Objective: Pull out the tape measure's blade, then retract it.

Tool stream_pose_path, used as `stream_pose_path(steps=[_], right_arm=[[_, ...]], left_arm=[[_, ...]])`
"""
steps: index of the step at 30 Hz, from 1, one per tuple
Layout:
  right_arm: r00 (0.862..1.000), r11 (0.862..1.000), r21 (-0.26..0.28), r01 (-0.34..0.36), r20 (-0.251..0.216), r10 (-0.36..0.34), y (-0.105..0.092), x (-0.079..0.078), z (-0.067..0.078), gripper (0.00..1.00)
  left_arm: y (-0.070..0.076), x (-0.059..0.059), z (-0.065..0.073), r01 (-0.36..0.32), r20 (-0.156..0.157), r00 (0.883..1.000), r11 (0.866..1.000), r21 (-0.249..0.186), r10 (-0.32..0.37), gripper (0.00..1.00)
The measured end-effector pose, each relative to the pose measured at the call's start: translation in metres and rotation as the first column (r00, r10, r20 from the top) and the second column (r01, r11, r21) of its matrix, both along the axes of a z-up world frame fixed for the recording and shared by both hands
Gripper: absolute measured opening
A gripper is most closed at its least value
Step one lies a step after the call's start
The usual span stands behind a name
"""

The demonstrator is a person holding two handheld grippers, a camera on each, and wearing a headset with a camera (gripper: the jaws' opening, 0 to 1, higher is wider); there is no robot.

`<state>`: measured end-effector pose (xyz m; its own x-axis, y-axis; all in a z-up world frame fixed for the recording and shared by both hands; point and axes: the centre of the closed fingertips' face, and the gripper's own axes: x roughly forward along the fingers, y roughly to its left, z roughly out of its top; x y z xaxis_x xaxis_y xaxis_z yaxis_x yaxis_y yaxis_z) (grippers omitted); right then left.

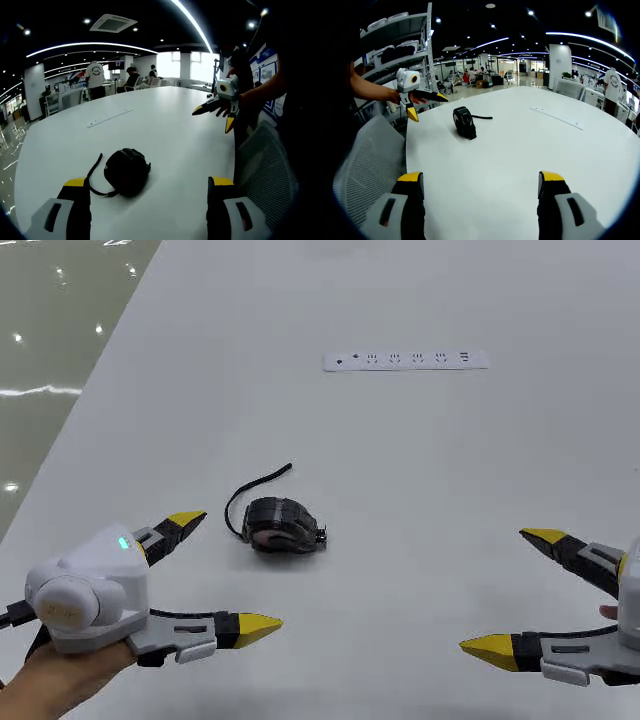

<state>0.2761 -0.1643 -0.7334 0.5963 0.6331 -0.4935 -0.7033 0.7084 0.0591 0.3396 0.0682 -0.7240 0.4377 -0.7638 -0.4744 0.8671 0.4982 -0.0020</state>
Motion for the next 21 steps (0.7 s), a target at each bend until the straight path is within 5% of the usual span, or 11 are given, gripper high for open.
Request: stream_pose_path(steps=[21], right_arm=[[0.989, 0.988, -0.027, -0.151, 0.001, 0.151, 0.018, 0.023, -0.009, 0.86]], left_arm=[[-0.002, 0.015, -0.010, 0.100, -0.026, 0.995, 0.992, 0.075, -0.099, 0.82]])
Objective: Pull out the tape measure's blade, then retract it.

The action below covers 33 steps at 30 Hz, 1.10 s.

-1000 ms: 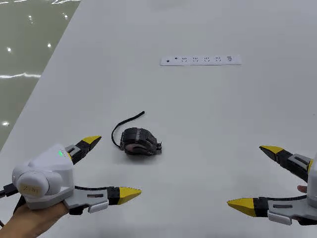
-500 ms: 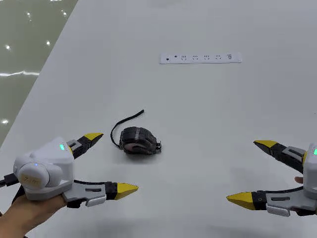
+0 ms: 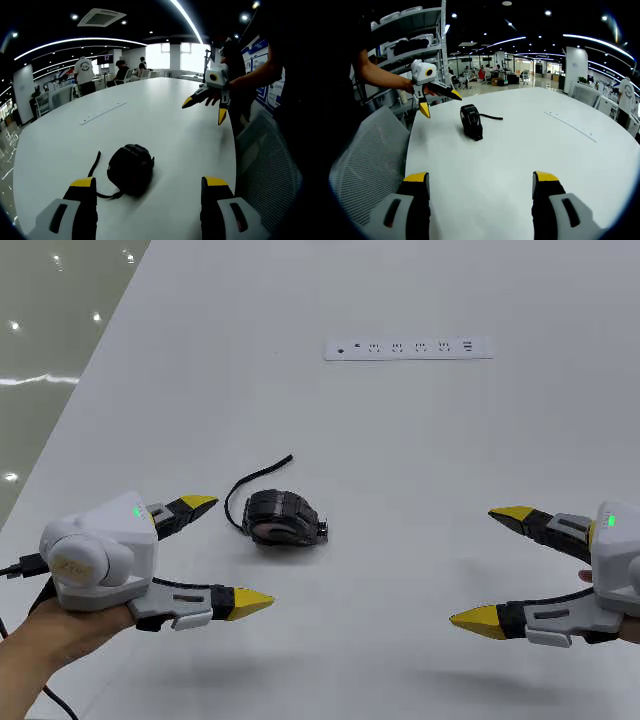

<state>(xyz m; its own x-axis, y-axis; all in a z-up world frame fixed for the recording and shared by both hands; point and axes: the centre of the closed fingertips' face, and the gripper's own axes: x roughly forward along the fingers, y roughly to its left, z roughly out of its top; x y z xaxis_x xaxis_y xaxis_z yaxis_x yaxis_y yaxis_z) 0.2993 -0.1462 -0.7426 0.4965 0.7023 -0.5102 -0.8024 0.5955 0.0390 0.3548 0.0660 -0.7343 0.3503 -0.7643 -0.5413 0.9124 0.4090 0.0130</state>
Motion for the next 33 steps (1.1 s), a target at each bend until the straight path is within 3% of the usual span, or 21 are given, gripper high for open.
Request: stream_pose_path(steps=[4, 20, 33], right_arm=[[1.000, 1.000, -0.002, -0.004, 0.001, 0.004, 0.000, 0.001, 0.000, 0.83], [0.995, 0.994, -0.019, -0.104, -0.006, 0.104, 0.019, 0.023, -0.011, 0.72], [0.985, 0.984, -0.028, -0.174, -0.005, 0.174, 0.040, 0.040, -0.018, 0.64]], left_arm=[[0.000, 0.000, 0.000, 0.003, 0.000, 1.000, 1.000, 0.002, -0.003, 0.80], [-0.007, 0.018, -0.014, 0.097, -0.006, 0.995, 0.994, 0.057, -0.097, 0.67], [-0.011, 0.035, -0.027, 0.176, -0.012, 0.984, 0.974, 0.144, -0.176, 0.57]])
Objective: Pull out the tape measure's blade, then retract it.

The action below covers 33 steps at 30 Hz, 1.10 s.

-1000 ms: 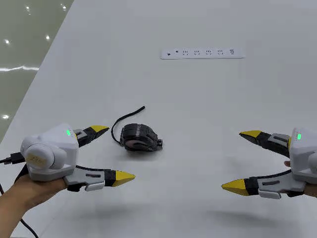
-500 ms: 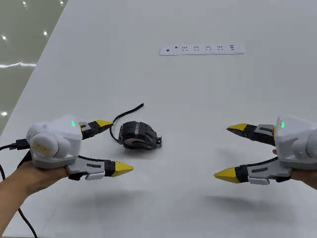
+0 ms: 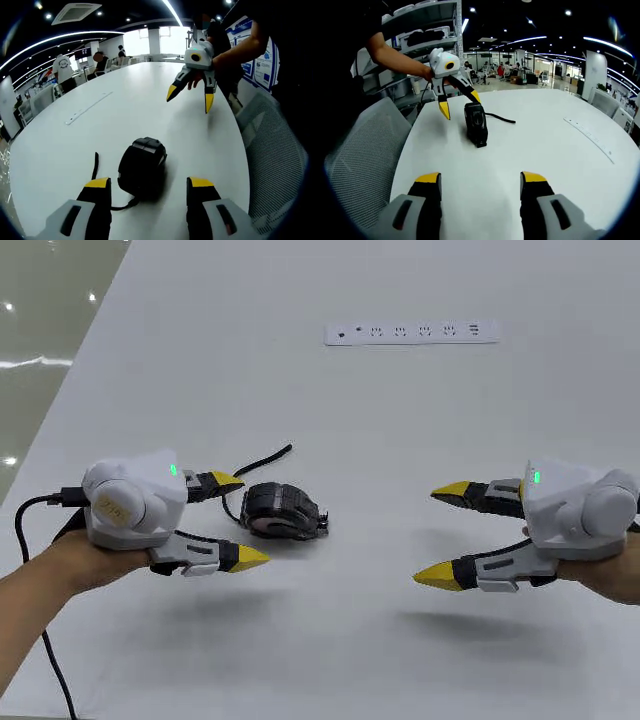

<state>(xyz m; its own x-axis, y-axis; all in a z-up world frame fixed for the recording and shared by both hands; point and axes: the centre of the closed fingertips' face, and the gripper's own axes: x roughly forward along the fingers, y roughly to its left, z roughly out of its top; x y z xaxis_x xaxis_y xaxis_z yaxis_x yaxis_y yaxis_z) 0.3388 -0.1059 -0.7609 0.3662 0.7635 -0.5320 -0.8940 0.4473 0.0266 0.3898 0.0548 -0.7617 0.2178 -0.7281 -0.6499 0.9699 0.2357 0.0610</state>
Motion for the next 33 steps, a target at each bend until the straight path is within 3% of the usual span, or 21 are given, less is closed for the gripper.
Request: stream_pose_path(steps=[9, 13, 26, 33], right_arm=[[1.000, 1.000, -0.004, -0.031, -0.004, 0.031, 0.015, 0.011, -0.009, 0.58], [0.999, 0.999, 0.019, -0.033, -0.010, 0.033, 0.023, 0.019, -0.011, 0.57], [0.994, 0.994, -0.001, -0.110, -0.004, 0.110, 0.053, 0.030, -0.022, 0.47], [0.992, 0.992, -0.008, -0.128, -0.003, 0.128, 0.071, 0.036, -0.028, 0.40]], left_arm=[[-0.003, 0.007, -0.008, 0.046, -0.005, 0.999, 0.998, 0.043, -0.046, 0.52], [-0.004, 0.008, -0.012, 0.071, -0.012, 0.997, 0.995, 0.065, -0.071, 0.49], [-0.007, 0.011, -0.026, 0.139, -0.034, 0.990, 0.982, 0.129, -0.136, 0.39], [-0.006, 0.014, -0.030, 0.174, -0.024, 0.985, 0.971, 0.166, -0.172, 0.34]])
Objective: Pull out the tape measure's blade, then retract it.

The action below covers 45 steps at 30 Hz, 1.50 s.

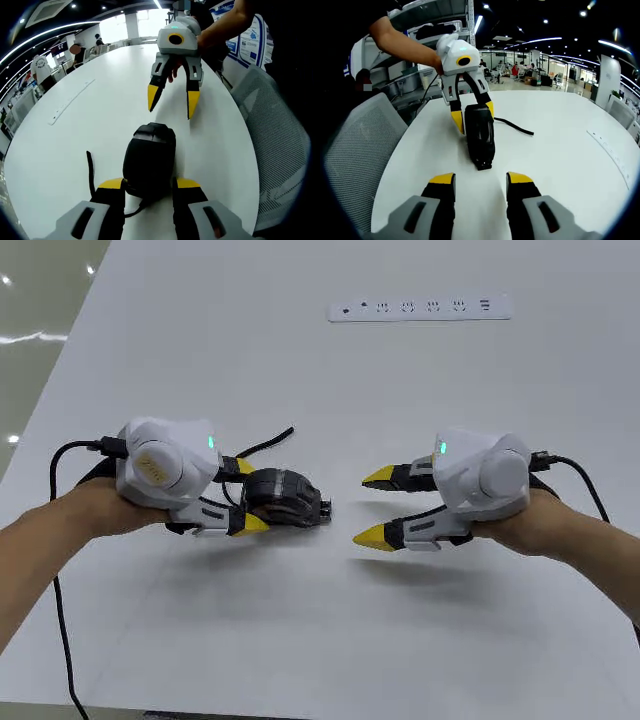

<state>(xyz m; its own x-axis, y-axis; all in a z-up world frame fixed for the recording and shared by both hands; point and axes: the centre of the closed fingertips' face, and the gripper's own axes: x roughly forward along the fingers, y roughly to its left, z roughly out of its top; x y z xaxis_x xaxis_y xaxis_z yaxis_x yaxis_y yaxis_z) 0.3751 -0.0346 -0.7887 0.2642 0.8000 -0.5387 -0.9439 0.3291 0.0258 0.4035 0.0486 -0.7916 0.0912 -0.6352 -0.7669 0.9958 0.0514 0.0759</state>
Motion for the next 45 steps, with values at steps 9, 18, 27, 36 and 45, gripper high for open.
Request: stream_pose_path(steps=[9, 18, 27, 36, 45], right_arm=[[1.000, 0.999, -0.023, -0.027, -0.008, 0.027, 0.013, 0.004, -0.013, 0.32], [1.000, 0.999, -0.028, -0.020, -0.010, 0.019, 0.023, 0.013, -0.020, 0.25], [0.999, 0.996, -0.072, -0.053, -0.002, 0.053, 0.032, 0.015, -0.029, 0.17], [0.997, 0.995, -0.073, -0.074, -0.003, 0.074, 0.032, 0.016, -0.030, 0.12], [0.995, 0.991, -0.090, -0.097, 0.016, 0.099, 0.031, 0.015, -0.030, 0.11]], left_arm=[[0.000, 0.001, -0.002, 0.014, 0.003, 1.000, 1.000, 0.014, -0.014, 0.30], [-0.001, 0.001, -0.004, 0.002, -0.011, 1.000, 1.000, 0.017, -0.001, 0.29], [-0.001, 0.002, -0.006, -0.009, -0.025, 1.000, 1.000, 0.026, 0.010, 0.29], [0.000, 0.003, -0.006, -0.014, -0.030, 0.999, 1.000, 0.021, 0.015, 0.28], [0.000, 0.002, -0.007, -0.011, -0.031, 0.999, 1.000, 0.026, 0.012, 0.28]])
